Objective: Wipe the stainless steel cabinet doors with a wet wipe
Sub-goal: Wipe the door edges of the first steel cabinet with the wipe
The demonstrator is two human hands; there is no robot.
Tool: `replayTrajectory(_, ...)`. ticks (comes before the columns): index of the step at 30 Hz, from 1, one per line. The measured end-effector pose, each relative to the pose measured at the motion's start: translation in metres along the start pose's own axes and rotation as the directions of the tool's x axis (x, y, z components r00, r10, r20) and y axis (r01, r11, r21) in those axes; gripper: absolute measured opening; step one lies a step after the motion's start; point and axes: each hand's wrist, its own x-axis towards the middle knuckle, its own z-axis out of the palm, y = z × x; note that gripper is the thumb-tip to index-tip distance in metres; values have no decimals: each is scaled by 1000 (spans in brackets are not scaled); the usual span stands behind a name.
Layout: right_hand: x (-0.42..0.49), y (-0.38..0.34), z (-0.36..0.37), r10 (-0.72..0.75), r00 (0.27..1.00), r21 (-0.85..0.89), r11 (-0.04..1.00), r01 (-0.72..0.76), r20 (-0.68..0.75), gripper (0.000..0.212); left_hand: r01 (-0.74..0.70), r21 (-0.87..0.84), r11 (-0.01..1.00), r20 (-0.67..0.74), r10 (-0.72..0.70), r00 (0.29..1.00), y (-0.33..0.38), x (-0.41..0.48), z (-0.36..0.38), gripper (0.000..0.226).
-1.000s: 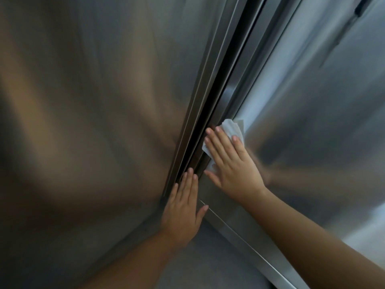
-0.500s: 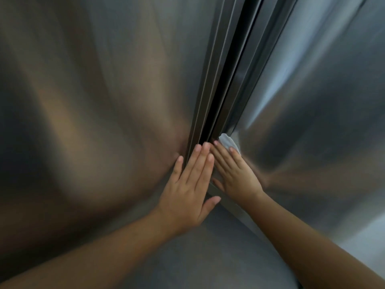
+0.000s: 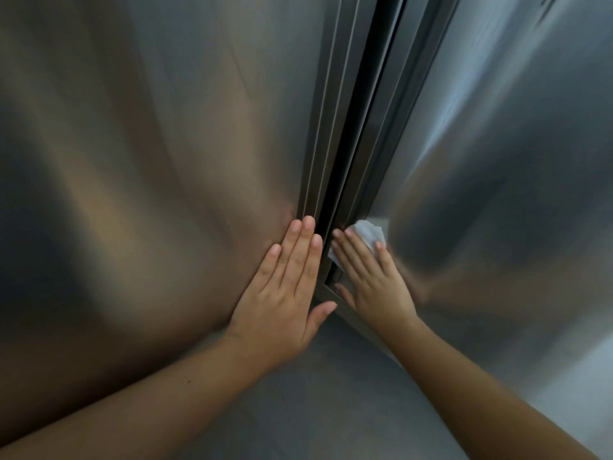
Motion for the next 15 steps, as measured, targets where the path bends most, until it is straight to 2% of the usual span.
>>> replayTrajectory(5,-18,-43,12,-185,972,-15,982,189,142,68,-11,5,1000,-19,11,1000,-2,1,1,64)
replayTrajectory(8,-25,-51,12,-227,958,-7,973,232,174,64,-13,8,1000,-5,13,1000,-3,0,1,64)
replayTrajectory(10,-21,-40,6,-169,976,-20,985,173,138,62,-17,16,1000,-8,17,1000,-4,1,1,65)
replayTrajectory(13,-10,-20,3,11,999,-1,1000,-11,39,59,-17,22,1000,-21,18,1000,-3,1,1,69)
replayTrajectory(15,-6,-14,1,51,998,19,998,-52,45,61,-28,-5,1000,-45,27,999,-2,2,0,66)
